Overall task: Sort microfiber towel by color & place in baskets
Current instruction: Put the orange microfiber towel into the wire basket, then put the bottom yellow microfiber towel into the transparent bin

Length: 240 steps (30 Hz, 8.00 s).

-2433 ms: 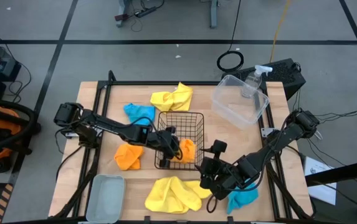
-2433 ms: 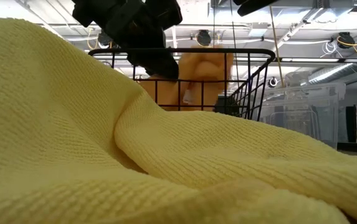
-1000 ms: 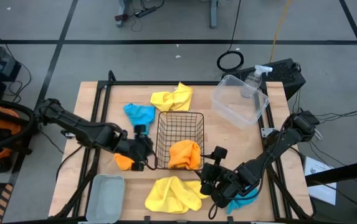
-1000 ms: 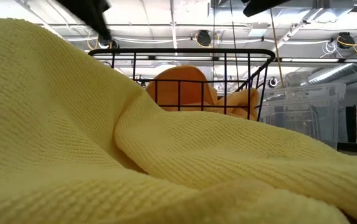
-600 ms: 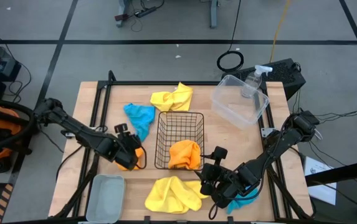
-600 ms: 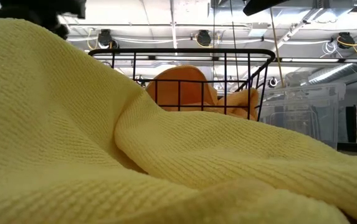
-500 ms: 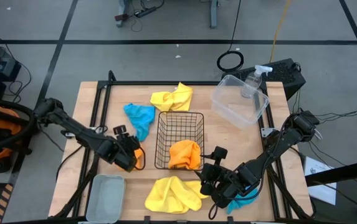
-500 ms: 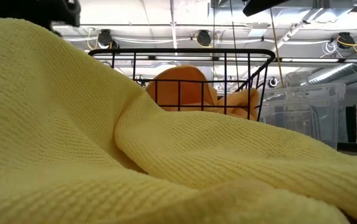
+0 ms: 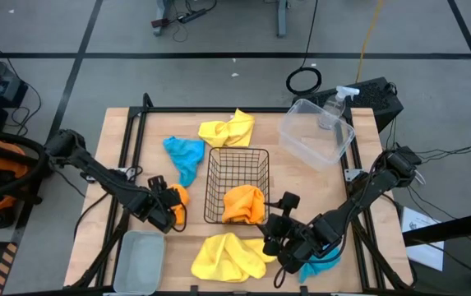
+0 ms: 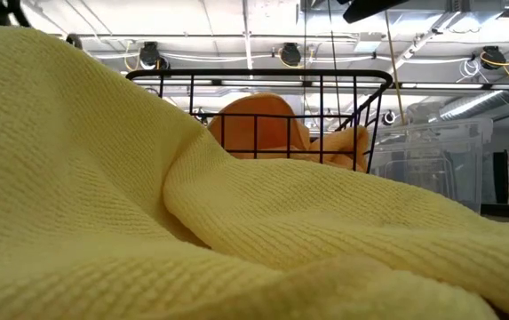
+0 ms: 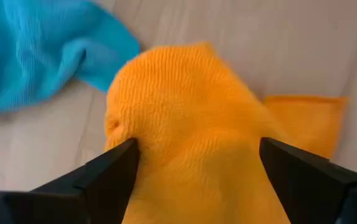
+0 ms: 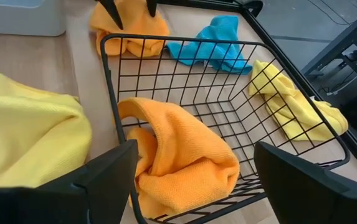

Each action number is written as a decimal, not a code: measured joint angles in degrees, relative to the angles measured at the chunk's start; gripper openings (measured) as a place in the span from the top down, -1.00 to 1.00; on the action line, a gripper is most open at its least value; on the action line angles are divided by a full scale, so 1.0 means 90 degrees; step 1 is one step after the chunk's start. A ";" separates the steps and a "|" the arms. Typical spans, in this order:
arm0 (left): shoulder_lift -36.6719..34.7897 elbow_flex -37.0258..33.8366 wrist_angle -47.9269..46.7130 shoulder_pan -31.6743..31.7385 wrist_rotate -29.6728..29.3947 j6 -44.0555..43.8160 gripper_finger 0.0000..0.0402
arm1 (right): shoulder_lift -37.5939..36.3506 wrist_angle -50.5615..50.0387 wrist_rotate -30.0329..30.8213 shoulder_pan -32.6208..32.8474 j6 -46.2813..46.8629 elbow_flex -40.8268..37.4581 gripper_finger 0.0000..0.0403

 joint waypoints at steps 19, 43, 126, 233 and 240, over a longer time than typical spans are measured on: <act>-0.0015 -0.1204 0.2031 0.0049 0.0449 0.0527 0.38 | 0.0392 0.0168 0.0027 -0.0145 -0.0131 -0.0005 -0.55; 0.0010 -0.0653 0.2161 0.0047 -0.1035 0.0842 0.83 | 0.0461 0.1538 0.0182 -0.0168 -0.1086 -0.0005 -0.55; 0.0471 0.2738 0.3493 -0.0161 -0.1772 0.5605 0.82 | 0.2113 0.9557 0.2056 -0.0298 -0.9648 -0.0002 -0.75; 0.0634 0.2580 0.1198 -0.0120 -0.3976 0.3283 -0.64 | 0.0751 0.0829 -0.3701 -0.3902 -0.2715 0.0000 -0.30; 0.0634 0.2580 0.1225 -0.0132 -0.3590 0.3119 -0.64 | -0.0084 0.0561 -0.3653 -0.3342 -0.2499 0.0000 -0.31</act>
